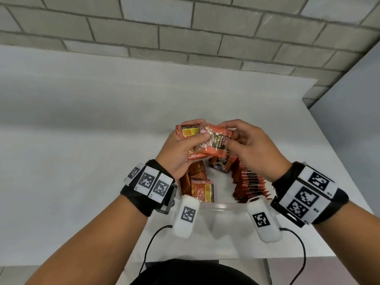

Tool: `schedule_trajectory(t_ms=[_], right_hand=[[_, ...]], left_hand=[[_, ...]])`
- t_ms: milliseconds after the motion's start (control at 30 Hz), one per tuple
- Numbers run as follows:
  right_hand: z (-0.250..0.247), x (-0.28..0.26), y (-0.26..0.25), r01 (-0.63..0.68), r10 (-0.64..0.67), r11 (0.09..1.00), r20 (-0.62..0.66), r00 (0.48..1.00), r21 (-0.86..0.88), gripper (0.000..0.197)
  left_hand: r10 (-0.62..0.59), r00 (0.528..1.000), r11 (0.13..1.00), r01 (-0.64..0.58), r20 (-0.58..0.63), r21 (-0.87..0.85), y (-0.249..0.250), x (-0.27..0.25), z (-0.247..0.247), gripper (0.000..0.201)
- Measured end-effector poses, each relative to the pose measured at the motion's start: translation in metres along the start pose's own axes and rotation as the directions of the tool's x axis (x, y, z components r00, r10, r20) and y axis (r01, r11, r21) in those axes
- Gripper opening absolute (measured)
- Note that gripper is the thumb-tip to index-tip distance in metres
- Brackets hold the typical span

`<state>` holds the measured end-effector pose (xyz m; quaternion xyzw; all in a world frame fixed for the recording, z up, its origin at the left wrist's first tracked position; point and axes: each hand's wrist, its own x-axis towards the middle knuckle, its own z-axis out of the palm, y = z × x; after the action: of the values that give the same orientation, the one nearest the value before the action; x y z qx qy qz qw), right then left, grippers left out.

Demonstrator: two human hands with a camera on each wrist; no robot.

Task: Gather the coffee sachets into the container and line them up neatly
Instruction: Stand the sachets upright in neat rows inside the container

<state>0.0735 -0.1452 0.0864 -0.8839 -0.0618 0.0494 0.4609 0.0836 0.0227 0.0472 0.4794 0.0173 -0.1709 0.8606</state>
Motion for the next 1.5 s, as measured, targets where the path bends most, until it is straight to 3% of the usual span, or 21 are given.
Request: schedule_trajectory(t_ms=[100,200,300,367,433,533,600,867,1300,1500], right_hand=[[0.000,0.007,-0.005,-0.023,0.021,0.999,0.035,0.999,0.048,0.041],[0.001,0.010,-0.005,-0.186,0.166,0.957,0.106,0.980,0.222,0.044],[-0.005,0.016,-0.004,-0.231,0.194,0.941,0.166,0.967,0.246,0.025],[-0.015,0.024,-0.002,-0.177,0.160,0.972,0.115,0.980,0.157,0.014],[-0.025,0.033,0.004,-0.126,0.136,0.985,0.086,0.987,-0.120,0.013],[-0.022,0.040,0.019,-0.074,0.203,0.842,0.187,0.961,-0.534,0.009],[-0.014,0.042,0.030,-0.025,0.241,0.752,0.240,0.940,-0.658,0.008],[0.006,0.049,0.047,0.016,0.303,0.638,0.270,0.914,-0.770,0.012],[0.015,0.049,0.046,0.265,0.236,0.375,0.368,0.899,-0.888,0.020],[0.012,0.048,0.048,0.279,0.219,0.385,0.380,0.899,-0.880,0.019]], left_hand=[[0.019,1.000,1.000,-0.018,-0.007,0.018,0.003,0.002,-0.004,0.043],[0.082,0.996,0.997,-0.082,-0.030,-0.008,0.003,0.003,-0.006,0.048],[0.093,0.995,0.996,-0.094,-0.032,-0.014,0.005,0.003,-0.010,0.049],[0.087,0.993,0.996,-0.087,-0.075,0.004,0.009,0.004,-0.017,0.044],[0.077,0.982,0.997,-0.076,-0.172,0.012,0.015,0.006,-0.028,0.034],[0.039,0.965,0.999,-0.039,-0.261,0.004,0.018,0.009,-0.043,0.024],[0.011,0.963,1.000,-0.009,-0.270,0.009,0.015,0.009,-0.047,0.021],[-0.011,0.955,0.999,-0.001,-0.297,-0.039,0.010,0.009,-0.050,0.019],[-0.026,0.948,0.997,0.000,-0.316,-0.081,0.010,0.007,-0.055,0.017],[-0.028,0.949,0.997,0.004,-0.313,-0.079,0.010,0.007,-0.055,0.016]])
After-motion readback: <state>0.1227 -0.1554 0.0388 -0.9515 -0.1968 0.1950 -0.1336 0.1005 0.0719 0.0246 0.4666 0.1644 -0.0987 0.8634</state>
